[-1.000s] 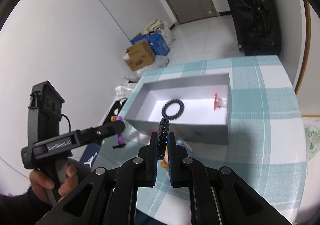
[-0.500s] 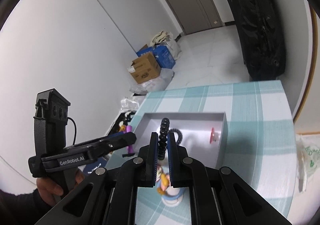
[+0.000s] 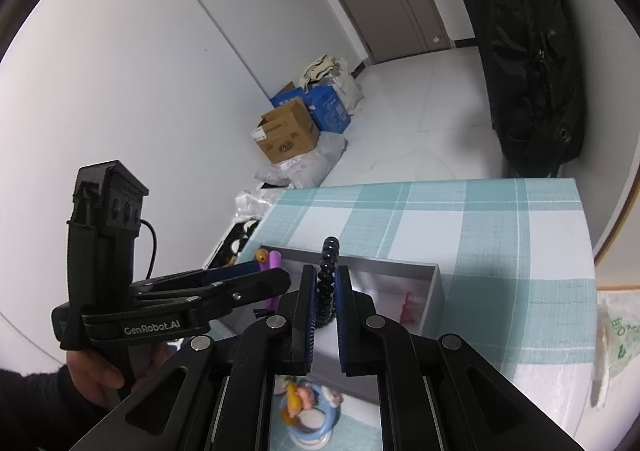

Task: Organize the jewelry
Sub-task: 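Carry both bracelets into the grey box and open both grippers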

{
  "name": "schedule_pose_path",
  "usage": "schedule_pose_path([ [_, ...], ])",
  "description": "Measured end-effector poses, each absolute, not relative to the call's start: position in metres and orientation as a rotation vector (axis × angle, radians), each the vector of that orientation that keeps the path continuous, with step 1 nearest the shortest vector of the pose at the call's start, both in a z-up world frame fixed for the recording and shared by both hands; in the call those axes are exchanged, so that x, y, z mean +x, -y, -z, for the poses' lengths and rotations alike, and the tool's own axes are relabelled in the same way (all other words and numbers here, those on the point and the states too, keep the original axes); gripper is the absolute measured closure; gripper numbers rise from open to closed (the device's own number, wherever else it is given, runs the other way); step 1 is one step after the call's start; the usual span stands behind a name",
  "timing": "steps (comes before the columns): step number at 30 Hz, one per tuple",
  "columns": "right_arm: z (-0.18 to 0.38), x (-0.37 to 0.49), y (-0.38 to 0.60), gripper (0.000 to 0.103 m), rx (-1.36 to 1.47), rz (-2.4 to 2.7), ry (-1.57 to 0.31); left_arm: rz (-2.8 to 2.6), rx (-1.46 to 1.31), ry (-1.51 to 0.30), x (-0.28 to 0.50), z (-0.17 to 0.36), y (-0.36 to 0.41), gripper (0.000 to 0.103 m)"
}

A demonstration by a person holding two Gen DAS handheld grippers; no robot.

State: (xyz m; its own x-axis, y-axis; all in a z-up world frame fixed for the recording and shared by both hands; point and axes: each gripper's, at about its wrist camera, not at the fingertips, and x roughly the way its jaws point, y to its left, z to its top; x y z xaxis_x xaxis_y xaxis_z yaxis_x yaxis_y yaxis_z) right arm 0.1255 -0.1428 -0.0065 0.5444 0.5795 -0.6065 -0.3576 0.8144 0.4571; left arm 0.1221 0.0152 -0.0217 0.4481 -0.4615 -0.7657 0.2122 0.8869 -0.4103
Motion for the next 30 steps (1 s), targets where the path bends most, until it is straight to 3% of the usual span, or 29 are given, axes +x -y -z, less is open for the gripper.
schedule_pose_path([
  [30,0.028,0.14,0.145,0.094,0.273,-0.573,-0.868,0.465,-0.261,-1.048,0.133,0.032,-0.001,0.055],
])
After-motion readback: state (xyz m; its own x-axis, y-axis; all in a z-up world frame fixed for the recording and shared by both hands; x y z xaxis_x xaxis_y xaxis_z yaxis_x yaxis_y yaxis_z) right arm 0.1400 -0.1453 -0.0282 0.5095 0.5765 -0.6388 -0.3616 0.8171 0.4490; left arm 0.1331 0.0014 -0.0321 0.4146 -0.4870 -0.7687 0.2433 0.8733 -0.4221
